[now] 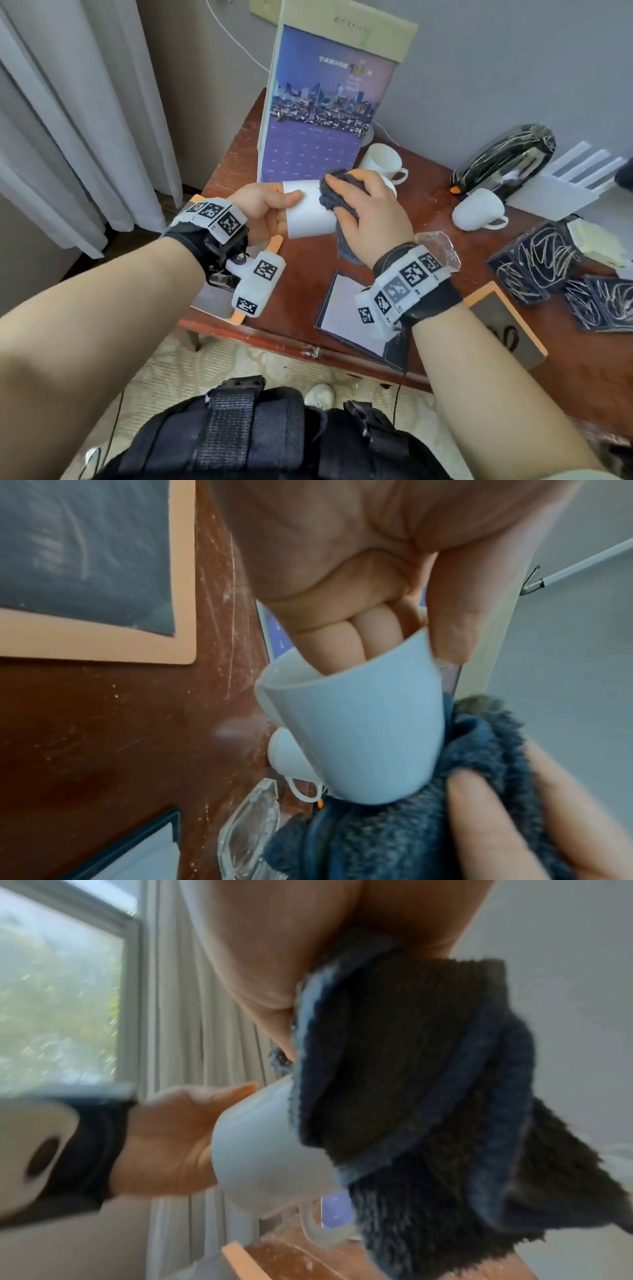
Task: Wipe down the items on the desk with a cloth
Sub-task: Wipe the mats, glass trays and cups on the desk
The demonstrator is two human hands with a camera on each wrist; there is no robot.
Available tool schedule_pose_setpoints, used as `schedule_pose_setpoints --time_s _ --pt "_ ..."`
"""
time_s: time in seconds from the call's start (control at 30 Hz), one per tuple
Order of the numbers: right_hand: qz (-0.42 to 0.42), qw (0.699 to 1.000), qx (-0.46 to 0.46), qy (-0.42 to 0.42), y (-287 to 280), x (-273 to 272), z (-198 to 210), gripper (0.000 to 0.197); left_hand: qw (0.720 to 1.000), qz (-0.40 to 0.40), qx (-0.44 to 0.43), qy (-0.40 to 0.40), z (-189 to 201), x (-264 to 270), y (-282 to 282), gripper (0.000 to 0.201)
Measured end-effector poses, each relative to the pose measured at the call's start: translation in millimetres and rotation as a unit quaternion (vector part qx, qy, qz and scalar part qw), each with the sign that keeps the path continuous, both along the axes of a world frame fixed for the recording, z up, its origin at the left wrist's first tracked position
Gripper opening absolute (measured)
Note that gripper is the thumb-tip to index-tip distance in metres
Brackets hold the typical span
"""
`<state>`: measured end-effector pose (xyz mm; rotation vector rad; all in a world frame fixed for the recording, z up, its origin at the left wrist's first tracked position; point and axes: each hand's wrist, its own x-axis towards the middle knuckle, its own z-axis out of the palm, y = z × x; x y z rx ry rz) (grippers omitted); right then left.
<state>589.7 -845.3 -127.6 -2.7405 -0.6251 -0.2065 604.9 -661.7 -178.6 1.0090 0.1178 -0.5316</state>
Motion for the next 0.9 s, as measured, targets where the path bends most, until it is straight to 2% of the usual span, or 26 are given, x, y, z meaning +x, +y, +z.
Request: schedule_pose_setpoints --time_s 0.1,0.23,0.3,0.37,0.4,0.47,0.53,0.6,0.67,0.77,0.9 --pt "0.061 0.997 -0.030 -0.031 4 -13 -8 0.043 1.000 0.007 0.010 0.001 4 -8 1 0.054" --pt "0.164 0.982 -0.083 -0.051 -5 -21 -8 0.038 1.000 0.010 -0.008 0.004 0 -17 2 0.054" --pt "0.122 0.992 -0.030 -0.030 -5 -18 2 0.039 1.000 0.011 0.008 -0.004 1 -21 2 0.054" --pt "0.028 0.999 0.022 -0.006 -4 -12 8 0.040 0.999 -0.008 0.036 -0.011 2 -22 -1 0.075" --pt "0.004 1.000 0.014 0.011 -2 -10 9 0.041 0.999 -0.020 0.046 -0.016 1 -21 -2 0.084" --pt "0.029 0.998 -0.004 0.062 0 -12 8 0.040 0.997 -0.037 0.067 -0.023 8 -24 -5 0.079" --pt "0.071 0.991 -0.005 0.111 -8 -20 4 0.039 0.993 -0.042 0.106 -0.023 13 -27 -6 0.064" --pt "0.067 0.989 -0.017 0.133 -28 -29 1 0.037 0.990 -0.044 0.133 -0.021 12 -25 -9 0.040" --pt "0.009 0.992 -0.001 0.129 -53 -34 1 0.037 0.983 -0.051 0.172 -0.033 18 -20 -17 0.021" --pt "-0.105 0.987 0.040 0.116 -96 -36 7 0.038 0.960 -0.072 0.259 -0.073 32 -5 -37 0.032" --pt "-0.167 0.979 0.050 0.110 -150 -36 18 0.039 0.924 -0.136 0.328 -0.144 50 12 -85 0.021"
